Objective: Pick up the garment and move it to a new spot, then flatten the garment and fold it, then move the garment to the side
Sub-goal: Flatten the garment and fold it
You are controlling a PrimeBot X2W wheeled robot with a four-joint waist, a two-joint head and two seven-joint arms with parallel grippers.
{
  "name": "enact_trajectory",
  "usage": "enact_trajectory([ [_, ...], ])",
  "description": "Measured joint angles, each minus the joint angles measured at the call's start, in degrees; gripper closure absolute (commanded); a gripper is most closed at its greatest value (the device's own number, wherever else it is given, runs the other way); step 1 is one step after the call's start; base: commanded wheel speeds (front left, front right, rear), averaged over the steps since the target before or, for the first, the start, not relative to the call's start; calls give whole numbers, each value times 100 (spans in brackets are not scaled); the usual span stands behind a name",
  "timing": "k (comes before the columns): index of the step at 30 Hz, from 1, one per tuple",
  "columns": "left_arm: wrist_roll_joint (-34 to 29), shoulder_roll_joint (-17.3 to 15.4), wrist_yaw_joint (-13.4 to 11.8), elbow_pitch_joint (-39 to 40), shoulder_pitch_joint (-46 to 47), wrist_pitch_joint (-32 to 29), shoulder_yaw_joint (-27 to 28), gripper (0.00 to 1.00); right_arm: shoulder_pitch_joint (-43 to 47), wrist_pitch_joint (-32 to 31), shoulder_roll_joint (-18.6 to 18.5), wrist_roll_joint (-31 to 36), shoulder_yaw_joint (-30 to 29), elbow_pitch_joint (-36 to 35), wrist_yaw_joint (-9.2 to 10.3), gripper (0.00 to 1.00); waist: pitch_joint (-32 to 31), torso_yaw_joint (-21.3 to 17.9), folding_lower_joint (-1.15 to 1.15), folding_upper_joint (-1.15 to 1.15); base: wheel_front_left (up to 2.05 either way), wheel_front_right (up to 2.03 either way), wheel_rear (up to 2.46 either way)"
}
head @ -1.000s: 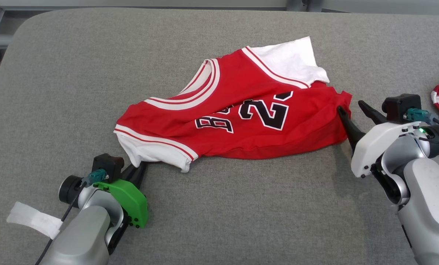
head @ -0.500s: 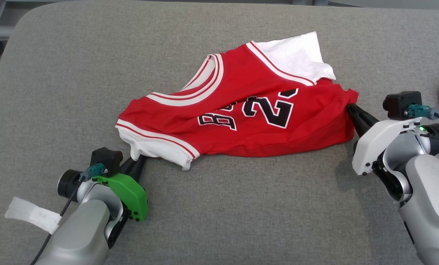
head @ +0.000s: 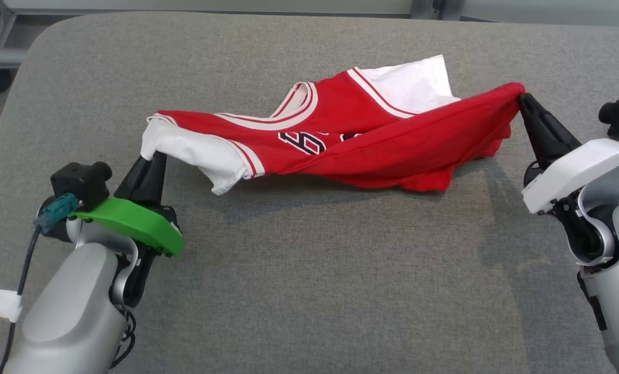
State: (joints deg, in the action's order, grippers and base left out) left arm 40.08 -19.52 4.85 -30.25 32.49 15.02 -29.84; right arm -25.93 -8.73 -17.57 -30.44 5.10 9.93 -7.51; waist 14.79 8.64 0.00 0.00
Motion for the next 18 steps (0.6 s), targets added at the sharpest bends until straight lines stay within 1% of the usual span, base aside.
enact_trajectory([
  [3,132,-103,-51,500,4,-126,122,100,-53,-91,2,-188,-108,-231,0,100,-41,-31,0,0,0,0,0],
  [6,305,-187,-127,907,186,-517,225,100,-296,-246,38,-436,-168,-412,1,100,-44,-81,0,0,0,0,0],
  [7,471,-244,-134,1160,425,-875,309,100,-559,-401,83,-557,-212,-472,1,100,-16,-122,0,0,0,0,0],
  [8,471,-244,-134,1160,425,-875,309,100,-559,-401,83,-557,-212,-472,1,100,-16,-122,0,0,0,0,0],
  [11,735,-401,-133,1418,933,-1529,404,100,-1083,-635,64,-569,-236,-457,2,100,86,-183,0,0,0,0,0],
  [14,787,-669,-125,1543,1562,-2167,438,100,-1771,-777,19,-413,-130,-303,2,100,245,-260,0,0,0,0,0],
  [18,979,-836,-172,1566,2371,-2711,636,100,-2711,-808,132,-245,-57,36,2,100,547,-374,0,0,0,0,0],
])
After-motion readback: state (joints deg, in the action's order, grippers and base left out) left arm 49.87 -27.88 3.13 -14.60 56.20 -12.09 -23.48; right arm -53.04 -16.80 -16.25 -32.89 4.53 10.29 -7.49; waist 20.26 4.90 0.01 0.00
